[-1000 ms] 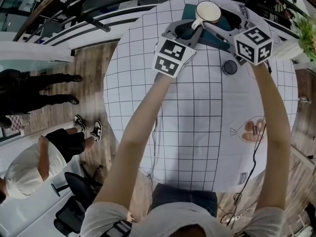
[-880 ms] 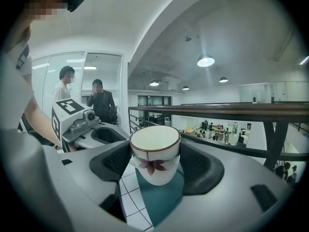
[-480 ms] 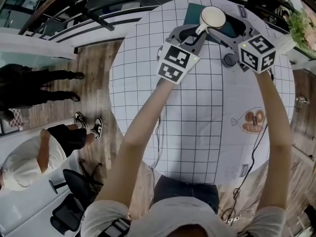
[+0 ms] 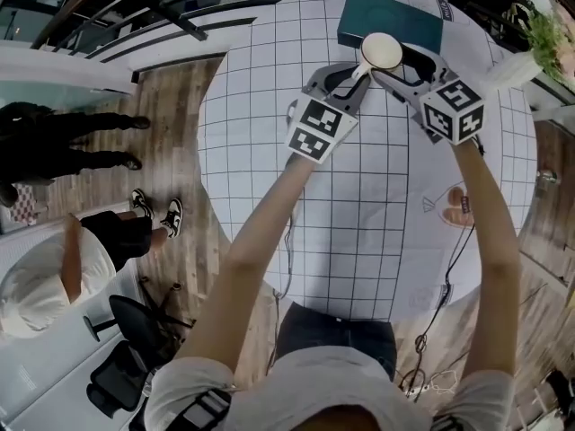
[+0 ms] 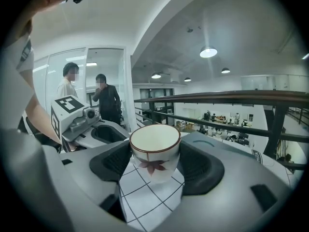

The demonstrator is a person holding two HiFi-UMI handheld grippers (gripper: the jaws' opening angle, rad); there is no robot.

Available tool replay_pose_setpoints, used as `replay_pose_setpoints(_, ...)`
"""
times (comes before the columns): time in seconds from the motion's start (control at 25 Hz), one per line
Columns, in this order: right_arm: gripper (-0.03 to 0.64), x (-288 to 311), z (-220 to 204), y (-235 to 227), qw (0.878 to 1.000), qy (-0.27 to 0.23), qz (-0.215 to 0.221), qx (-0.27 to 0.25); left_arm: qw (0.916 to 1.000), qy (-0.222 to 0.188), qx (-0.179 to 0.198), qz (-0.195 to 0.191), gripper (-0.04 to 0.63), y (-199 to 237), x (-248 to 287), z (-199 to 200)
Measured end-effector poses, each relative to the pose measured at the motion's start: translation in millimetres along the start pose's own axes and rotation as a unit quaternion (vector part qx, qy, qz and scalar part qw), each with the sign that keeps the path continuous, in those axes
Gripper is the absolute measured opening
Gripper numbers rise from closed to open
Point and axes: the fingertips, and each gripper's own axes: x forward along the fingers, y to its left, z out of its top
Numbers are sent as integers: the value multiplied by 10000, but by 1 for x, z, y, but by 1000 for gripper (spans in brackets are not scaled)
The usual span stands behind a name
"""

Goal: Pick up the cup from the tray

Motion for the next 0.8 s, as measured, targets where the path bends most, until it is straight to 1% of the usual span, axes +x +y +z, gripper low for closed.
replay_pose_setpoints(0.2,290,5,-25,8,9998,155,-19,148,9999,125,-101,-27,71,-7,-1,-24)
replay_pose_setpoints(0.36,290,9,-40,11,9993,225,-30,287,9997,228,-80,-48,71,-9,1,-38)
replay_pose_setpoints(0.8,290,23,-67,14,9977,572,-41,365,9990,354,-279,-33,71,-10,7,-68)
